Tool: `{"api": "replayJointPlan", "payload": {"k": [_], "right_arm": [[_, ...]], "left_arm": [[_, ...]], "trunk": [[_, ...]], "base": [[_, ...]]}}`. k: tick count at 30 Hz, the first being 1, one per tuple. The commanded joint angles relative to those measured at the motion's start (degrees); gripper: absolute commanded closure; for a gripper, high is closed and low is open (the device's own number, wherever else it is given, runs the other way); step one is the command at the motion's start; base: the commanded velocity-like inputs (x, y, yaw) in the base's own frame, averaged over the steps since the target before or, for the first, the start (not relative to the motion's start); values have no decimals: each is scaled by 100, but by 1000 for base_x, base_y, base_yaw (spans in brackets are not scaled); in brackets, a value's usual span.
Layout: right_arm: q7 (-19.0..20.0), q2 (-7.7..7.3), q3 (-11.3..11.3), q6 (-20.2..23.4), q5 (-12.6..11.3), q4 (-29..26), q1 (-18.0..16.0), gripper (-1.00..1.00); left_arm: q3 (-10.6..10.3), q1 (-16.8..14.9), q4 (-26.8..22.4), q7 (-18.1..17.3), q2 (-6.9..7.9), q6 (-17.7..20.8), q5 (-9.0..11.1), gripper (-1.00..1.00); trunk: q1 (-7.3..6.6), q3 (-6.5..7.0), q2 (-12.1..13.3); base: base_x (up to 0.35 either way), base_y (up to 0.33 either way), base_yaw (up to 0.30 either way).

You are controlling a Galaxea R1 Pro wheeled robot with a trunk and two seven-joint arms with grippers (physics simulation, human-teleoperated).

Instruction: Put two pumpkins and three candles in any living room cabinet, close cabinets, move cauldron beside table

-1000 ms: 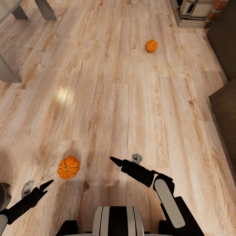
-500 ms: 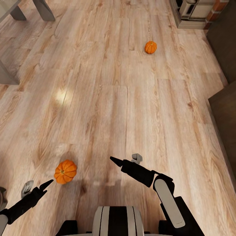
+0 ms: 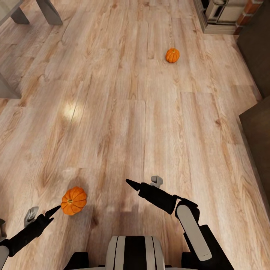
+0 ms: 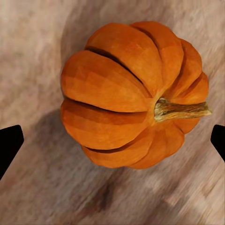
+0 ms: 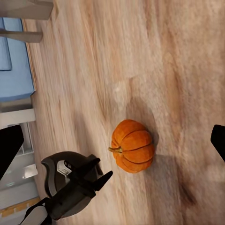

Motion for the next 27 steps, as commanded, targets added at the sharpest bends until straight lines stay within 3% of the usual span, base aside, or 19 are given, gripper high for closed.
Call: {"api": "replayJointPlan", "payload": {"k": [1,16,18,20,21,22,23,24,27], "right_arm": [[0,0,0,2,0,2,0,-100],[90,-84,-11,106,-16,-51,0,-100],[465,-97,-33,448,-39,-53,0,-100],[1311,-85,-58,981,-49,-58,0,-100],[1498,-82,-61,1050,-49,-59,0,-100],[1991,-79,-62,1187,-49,-61,0,-100],[2233,-82,-65,1238,-48,-62,0,-100],[2457,-89,-68,1288,-48,-63,0,-100],[2627,-90,-66,1323,-51,-62,0,-100]], "left_arm": [[0,0,2,0,0,1,0,-100],[-2,0,6,-41,9,-21,0,-100],[0,0,6,-64,9,-25,0,-100],[1,0,6,-74,5,-30,0,-100],[1,0,6,-75,4,-31,0,-100],[1,0,6,-83,6,-30,0,-100],[1,0,6,-88,7,-28,0,-100],[1,0,6,-92,8,-26,0,-100],[1,0,6,-95,8,-27,0,-100]], "trunk": [[0,0,0],[36,-310,-19],[36,-310,-19],[36,-310,-19],[36,-310,-19],[36,-310,-19],[36,-310,-19],[36,-310,-19],[41,-354,-21]], "base": [[9,0,0],[1,0,0],[0,0,0],[0,0,0],[0,0,0],[0,0,0],[0,0,0],[0,0,0],[0,0,0]]}}
